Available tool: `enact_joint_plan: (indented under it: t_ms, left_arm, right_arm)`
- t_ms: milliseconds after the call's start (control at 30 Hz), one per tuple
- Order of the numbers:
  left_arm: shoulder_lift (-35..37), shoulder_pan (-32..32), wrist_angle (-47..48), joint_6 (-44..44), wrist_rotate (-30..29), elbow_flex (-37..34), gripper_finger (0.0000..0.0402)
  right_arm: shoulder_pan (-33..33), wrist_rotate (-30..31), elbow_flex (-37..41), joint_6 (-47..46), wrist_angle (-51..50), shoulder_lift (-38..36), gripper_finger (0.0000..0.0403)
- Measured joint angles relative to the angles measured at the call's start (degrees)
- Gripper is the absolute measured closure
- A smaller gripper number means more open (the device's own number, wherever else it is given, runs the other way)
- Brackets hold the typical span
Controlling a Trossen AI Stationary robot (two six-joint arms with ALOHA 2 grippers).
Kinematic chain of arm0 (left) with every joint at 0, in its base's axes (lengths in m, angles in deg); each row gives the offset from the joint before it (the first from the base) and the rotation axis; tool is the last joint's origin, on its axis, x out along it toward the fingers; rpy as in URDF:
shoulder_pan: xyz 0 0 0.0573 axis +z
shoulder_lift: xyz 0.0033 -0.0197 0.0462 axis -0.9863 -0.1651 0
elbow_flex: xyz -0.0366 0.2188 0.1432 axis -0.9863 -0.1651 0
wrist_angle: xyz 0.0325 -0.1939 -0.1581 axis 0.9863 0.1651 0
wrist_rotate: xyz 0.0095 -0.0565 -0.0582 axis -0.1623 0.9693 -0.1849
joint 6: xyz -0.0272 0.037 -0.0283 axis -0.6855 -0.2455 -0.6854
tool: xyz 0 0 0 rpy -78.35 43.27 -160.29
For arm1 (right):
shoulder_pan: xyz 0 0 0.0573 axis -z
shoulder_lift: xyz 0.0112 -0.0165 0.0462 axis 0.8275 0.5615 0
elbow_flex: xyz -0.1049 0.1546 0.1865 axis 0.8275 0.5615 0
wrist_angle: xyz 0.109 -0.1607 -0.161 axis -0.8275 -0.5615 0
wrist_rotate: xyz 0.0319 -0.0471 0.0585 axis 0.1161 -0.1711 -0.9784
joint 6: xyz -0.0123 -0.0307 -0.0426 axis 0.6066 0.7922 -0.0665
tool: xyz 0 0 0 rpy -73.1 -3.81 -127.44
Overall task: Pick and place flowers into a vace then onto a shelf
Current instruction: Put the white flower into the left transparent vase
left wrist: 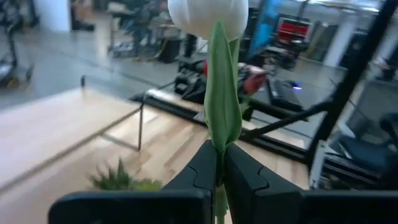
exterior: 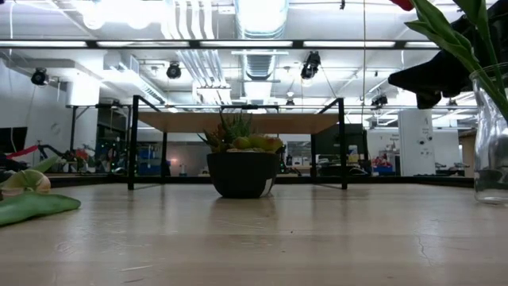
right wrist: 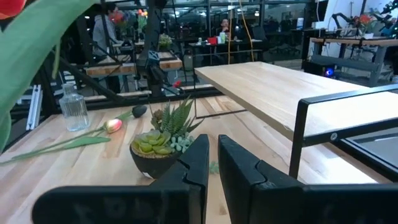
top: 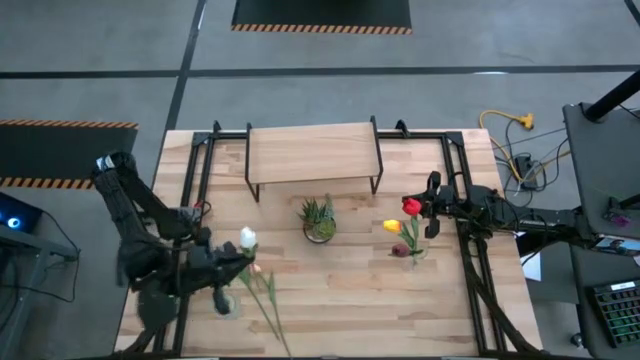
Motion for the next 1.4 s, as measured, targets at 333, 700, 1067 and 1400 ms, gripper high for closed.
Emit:
enact_joint_plan:
  t_ms: [333,700,1067,1400]
  left_arm:
    - [-0.7,-9.4,0.0,18.2,-0.4,7.1,0.0402]
    - [-0.7,-15.7,0.3,17.3,-0.3,3.4,0.0401]
    - [-0.5,-19.4,3.5,16.3,-2.4,1.6,0.0401]
    - [-0.4,-21.6,3.5,11.2,-3.2,-3.5,0.0401]
  right_arm:
    - [0.0,0.0,0.0,-1.3,0.0,0.0,0.0374]
    - [0.0,0.0,0.0,-1.6,0.0,0.0,0.0374]
    - [0.0,0.0,0.0,-1.5,0.1,0.0,0.0374]
    - [0.0,0.0,0.0,-3.0,0.2,0.0,0.0374]
